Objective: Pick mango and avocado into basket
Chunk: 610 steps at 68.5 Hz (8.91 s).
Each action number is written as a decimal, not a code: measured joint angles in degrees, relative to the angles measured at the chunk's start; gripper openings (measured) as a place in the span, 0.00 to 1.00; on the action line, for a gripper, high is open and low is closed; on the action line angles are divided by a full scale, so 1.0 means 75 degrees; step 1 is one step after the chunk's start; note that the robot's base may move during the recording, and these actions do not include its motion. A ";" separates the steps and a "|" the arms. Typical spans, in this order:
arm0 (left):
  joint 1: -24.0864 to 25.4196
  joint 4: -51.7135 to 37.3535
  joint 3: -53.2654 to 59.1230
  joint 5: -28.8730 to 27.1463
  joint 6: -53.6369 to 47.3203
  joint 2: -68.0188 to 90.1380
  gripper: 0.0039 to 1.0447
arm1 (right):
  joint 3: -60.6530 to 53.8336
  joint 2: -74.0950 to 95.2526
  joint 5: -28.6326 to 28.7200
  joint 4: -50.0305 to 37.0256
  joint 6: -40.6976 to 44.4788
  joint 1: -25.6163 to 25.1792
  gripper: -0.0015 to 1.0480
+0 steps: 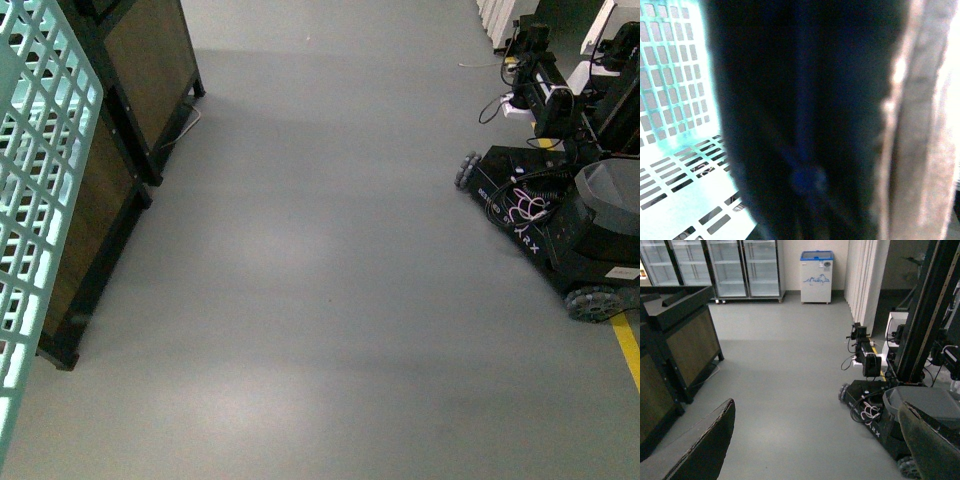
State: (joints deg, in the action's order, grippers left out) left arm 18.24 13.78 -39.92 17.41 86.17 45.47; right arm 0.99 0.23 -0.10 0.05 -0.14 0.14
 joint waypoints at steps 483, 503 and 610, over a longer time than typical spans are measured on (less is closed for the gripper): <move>-0.7157 -0.0289 -0.3946 0.0216 -0.3888 0.6210 0.12 | 0.1320 0.3072 -0.0332 0.2885 -0.0507 -0.1329 0.92; -0.7157 -0.0291 -0.3946 0.0189 -0.3917 0.6210 0.12 | 0.2617 0.8177 0.1612 -0.1236 0.3054 -0.5313 0.92; -0.7160 -0.0291 -0.3946 0.0221 -0.3908 0.6210 0.12 | 1.2243 2.0018 0.3150 0.0079 0.8186 -0.3873 0.92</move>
State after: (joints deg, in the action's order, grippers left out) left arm -35.46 11.60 -69.52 19.07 56.86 92.05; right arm 92.82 150.36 23.53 0.64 61.25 -28.91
